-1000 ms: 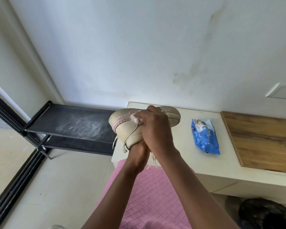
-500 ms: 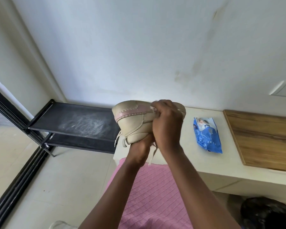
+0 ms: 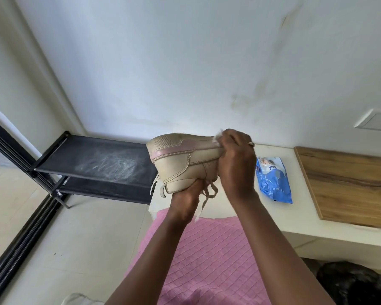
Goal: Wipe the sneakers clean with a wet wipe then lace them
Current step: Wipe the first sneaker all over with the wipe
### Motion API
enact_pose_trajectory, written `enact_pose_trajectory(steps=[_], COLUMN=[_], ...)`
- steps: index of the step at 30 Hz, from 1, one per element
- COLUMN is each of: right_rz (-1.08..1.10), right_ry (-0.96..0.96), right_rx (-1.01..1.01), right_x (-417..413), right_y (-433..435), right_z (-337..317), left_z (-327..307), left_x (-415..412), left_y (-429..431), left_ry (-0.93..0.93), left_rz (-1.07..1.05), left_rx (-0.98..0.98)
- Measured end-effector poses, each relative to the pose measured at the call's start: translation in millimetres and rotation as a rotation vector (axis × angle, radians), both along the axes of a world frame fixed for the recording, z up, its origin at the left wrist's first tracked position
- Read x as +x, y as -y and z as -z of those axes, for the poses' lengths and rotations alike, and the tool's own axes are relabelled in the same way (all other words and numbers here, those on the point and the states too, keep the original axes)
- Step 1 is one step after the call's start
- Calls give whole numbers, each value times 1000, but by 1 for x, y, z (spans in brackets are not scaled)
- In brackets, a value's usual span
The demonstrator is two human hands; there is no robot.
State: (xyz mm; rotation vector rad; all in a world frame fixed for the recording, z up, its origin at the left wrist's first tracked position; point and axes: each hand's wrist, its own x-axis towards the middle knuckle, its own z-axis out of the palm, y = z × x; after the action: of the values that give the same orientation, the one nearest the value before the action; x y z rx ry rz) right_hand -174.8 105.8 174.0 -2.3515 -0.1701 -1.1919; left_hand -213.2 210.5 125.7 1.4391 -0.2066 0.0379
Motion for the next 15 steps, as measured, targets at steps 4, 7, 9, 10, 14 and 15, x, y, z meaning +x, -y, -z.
enact_pose_trajectory(steps=[4, 7, 9, 10, 14, 15], right_rz=[172, 111, 26, -23, -172, -186], right_ry=[-114, -193, -172, -137, -22, 1], right_rx=[134, 212, 252, 276, 254, 293], right_x=[3, -5, -14, -18, -30, -33], right_y=[1, -20, -34, -39, -61, -67], right_z=[-1, -5, -11, -13, -7, -5], left_z=[2, -4, -4, 3, 20, 20], left_x=[0, -3, -5, -4, -1, 0], left_y=[6, 10, 9, 9, 2, 2], left_ry=[-216, -64, -57, -62, -40, -19], left_rz=[-152, -83, -90, -86, -10, -36], left_rx=[13, 52, 69, 100, 228, 236])
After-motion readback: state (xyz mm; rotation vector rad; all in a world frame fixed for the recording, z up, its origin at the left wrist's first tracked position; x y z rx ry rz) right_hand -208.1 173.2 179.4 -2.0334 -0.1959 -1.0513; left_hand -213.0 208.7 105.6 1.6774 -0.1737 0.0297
